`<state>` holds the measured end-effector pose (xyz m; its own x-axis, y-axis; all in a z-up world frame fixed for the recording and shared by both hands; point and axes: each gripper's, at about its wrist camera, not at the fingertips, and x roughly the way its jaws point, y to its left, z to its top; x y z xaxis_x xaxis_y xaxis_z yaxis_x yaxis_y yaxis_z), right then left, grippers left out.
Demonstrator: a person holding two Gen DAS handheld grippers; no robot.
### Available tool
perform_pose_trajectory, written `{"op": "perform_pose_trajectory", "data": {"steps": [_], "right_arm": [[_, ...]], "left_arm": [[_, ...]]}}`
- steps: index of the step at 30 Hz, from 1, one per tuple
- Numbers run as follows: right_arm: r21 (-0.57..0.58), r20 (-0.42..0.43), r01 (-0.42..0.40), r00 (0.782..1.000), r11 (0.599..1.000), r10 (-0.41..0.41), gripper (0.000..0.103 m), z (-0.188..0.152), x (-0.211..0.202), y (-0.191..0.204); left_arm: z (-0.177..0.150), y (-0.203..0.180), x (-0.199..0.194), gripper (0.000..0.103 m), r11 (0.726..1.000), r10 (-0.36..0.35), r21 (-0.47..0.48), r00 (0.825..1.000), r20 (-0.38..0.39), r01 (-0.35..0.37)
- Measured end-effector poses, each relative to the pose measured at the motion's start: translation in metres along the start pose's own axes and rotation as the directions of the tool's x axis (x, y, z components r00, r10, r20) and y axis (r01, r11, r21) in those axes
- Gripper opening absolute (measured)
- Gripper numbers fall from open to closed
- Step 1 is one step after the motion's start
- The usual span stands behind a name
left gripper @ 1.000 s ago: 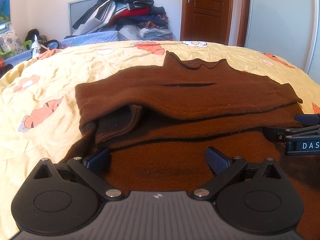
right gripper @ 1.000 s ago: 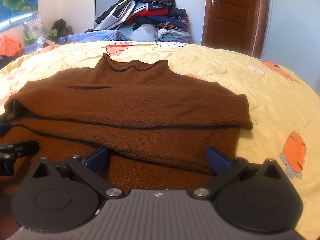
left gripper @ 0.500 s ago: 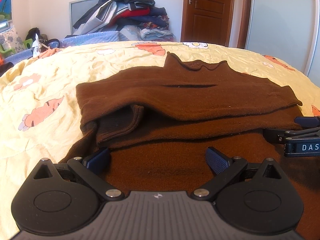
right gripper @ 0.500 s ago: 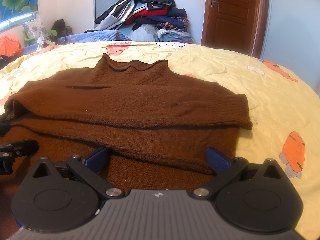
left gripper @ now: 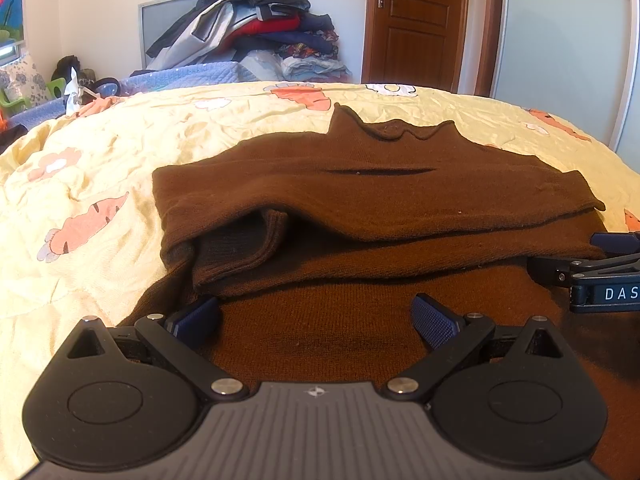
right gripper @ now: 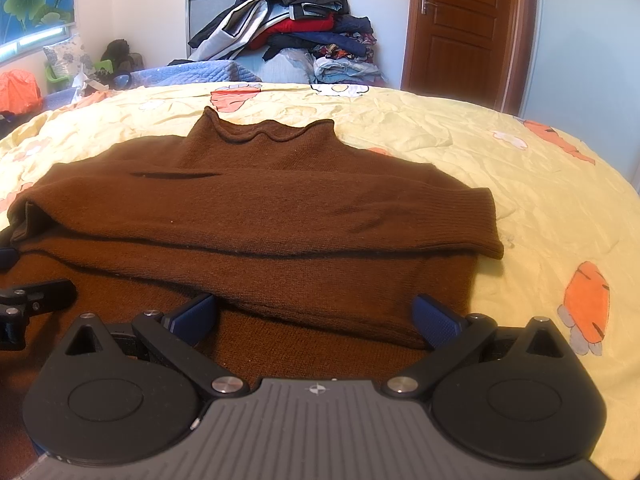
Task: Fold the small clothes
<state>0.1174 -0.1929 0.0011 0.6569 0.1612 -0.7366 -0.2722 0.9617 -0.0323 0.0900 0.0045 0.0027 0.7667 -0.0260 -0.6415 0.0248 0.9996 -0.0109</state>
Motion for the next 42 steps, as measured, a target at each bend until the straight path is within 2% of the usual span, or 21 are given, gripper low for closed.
{"op": "perform_pose_trajectory", "data": {"steps": [20,23,24,27,29,31,34,36,37,39,40,42], "right_arm": [[-0.004,0.002,0.006,1.0,1.0,-0.006,0.103,0.0,-0.002,0.001],[-0.019,-0.009,0.018,1.0,1.0,-0.018,0.103,-0.002,-0.01,0.004],[-0.027,-0.025,0.024,0.999,0.999,-0.024,0.103,-0.005,-0.02,0.007],[-0.038,-0.094,-0.087,0.992,0.995,0.083,0.103,-0.028,-0.053,0.016],[-0.128,-0.046,-0.094,0.995,0.987,0.089,0.103,-0.057,-0.08,0.026],[-0.131,-0.017,-0.144,0.99,0.981,0.144,0.103,-0.078,-0.1,0.024],[-0.078,-0.06,-0.174,0.984,0.982,0.17,0.103,-0.083,-0.121,0.011],[-0.006,-0.051,-0.221,0.974,0.975,0.221,0.103,-0.085,-0.141,-0.008],[0.049,-0.038,-0.232,0.971,0.971,0.234,0.103,-0.088,-0.15,-0.022],[0.18,-0.019,-0.233,0.971,0.956,0.24,0.103,-0.092,-0.161,-0.056],[0.252,-0.021,-0.229,0.97,0.94,0.242,0.103,-0.095,-0.162,-0.072],[0.39,-0.042,-0.242,0.959,0.888,0.279,0.102,-0.103,-0.157,-0.099]], "left_arm": [[-0.003,0.0,-0.004,0.103,0.999,0.041,-0.003,0.999,-0.005,-0.041],[-0.006,-0.003,-0.018,0.103,0.996,0.086,-0.027,0.995,-0.042,-0.087],[-0.011,-0.003,-0.027,0.103,0.997,0.071,-0.031,0.995,-0.063,-0.073],[-0.035,-0.009,-0.059,0.103,1.0,0.02,0.017,0.996,-0.088,-0.019],[-0.059,-0.012,-0.078,0.103,0.998,0.013,0.066,0.999,-0.042,-0.011],[-0.073,-0.007,-0.094,0.103,0.998,0.019,0.061,0.999,-0.028,-0.017],[-0.081,0.013,-0.118,0.103,0.999,0.039,0.009,0.999,-0.032,-0.039],[-0.084,0.034,-0.13,0.103,0.996,0.075,-0.038,0.997,-0.032,-0.076],[-0.086,0.048,-0.133,0.103,0.995,0.067,-0.075,0.997,-0.046,-0.071],[-0.091,0.076,-0.131,0.103,0.984,0.005,-0.175,0.995,-0.097,-0.022],[-0.093,0.085,-0.135,0.103,0.981,-0.022,-0.193,0.998,-0.06,0.01],[-0.092,0.095,-0.135,0.103,0.971,-0.081,-0.23,0.994,-0.071,0.063]]}}
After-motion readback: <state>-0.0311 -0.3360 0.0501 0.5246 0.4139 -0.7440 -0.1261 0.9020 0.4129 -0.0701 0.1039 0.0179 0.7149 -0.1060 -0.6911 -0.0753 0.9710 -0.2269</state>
